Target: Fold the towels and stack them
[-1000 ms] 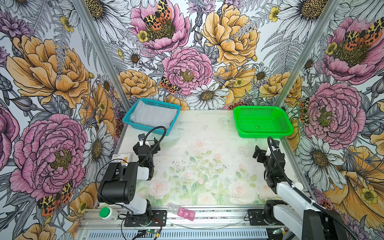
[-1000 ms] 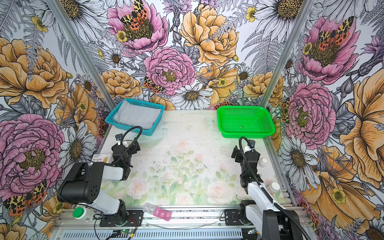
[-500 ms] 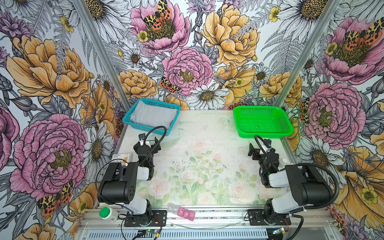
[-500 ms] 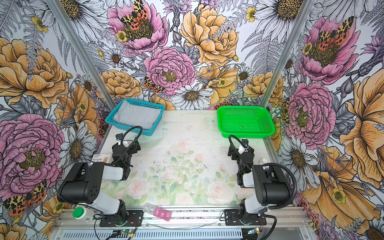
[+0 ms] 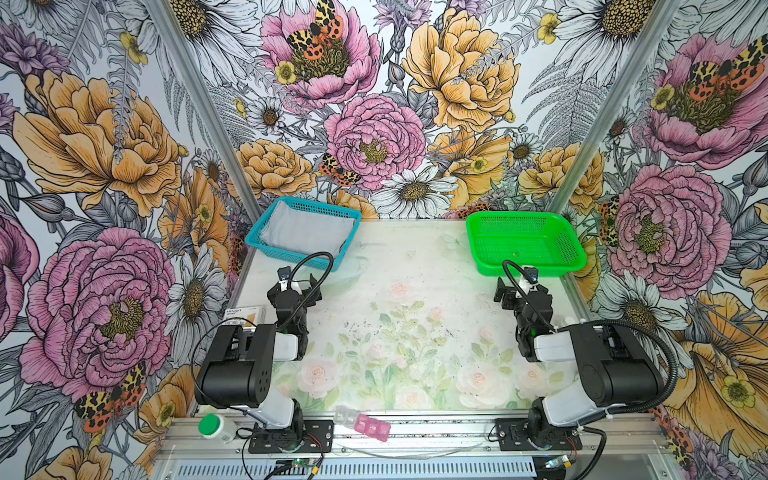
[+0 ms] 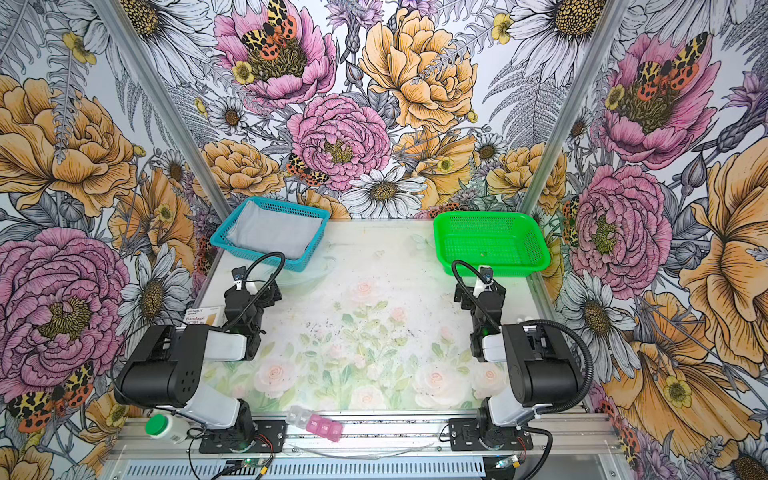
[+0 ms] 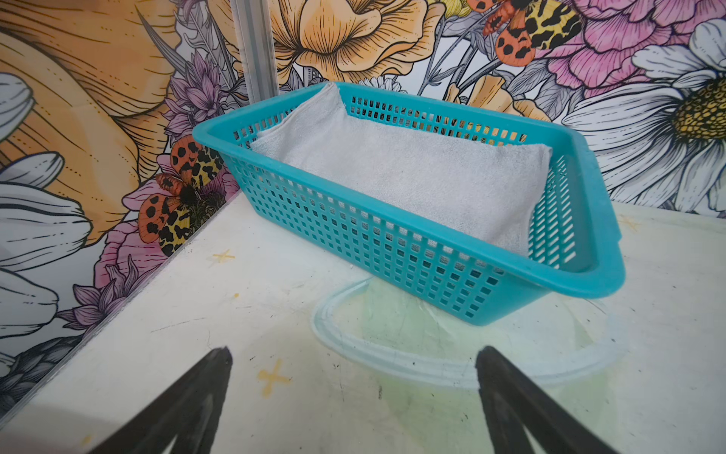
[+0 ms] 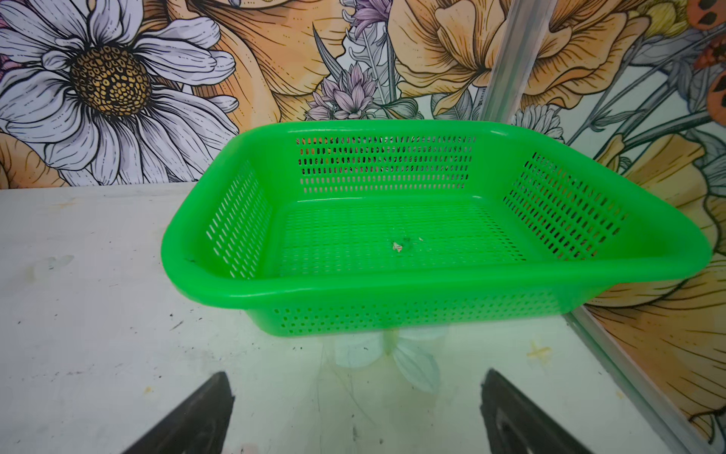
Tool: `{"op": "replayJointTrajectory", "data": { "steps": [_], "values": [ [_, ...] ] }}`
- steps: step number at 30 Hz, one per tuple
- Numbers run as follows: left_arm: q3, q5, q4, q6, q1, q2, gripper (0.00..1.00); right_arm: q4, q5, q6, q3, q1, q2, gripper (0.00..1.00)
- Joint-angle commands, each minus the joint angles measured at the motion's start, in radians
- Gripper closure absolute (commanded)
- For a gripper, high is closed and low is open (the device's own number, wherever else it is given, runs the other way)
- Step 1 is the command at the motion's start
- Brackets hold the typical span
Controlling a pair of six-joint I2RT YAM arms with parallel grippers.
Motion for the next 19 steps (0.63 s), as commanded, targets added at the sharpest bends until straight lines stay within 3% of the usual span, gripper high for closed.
{"op": "replayJointTrajectory", "data": {
  "steps": [1,15,19],
  "values": [
    [0.009,0.021,0.022,0.012,0.001,-0.004,0.01,-0.058,0.038,0.007,0.042,0.006,-0.009,0.01],
    [0.017,0.058,0.006,0.021,0.0,-0.004,0.01,-0.061,0.04,0.007,0.045,0.005,-0.008,0.01],
    [-0.008,-0.004,0.05,-0.003,0.002,-0.004,0.01,-0.061,0.04,0.008,0.044,0.004,-0.008,0.01]
  ]
}}
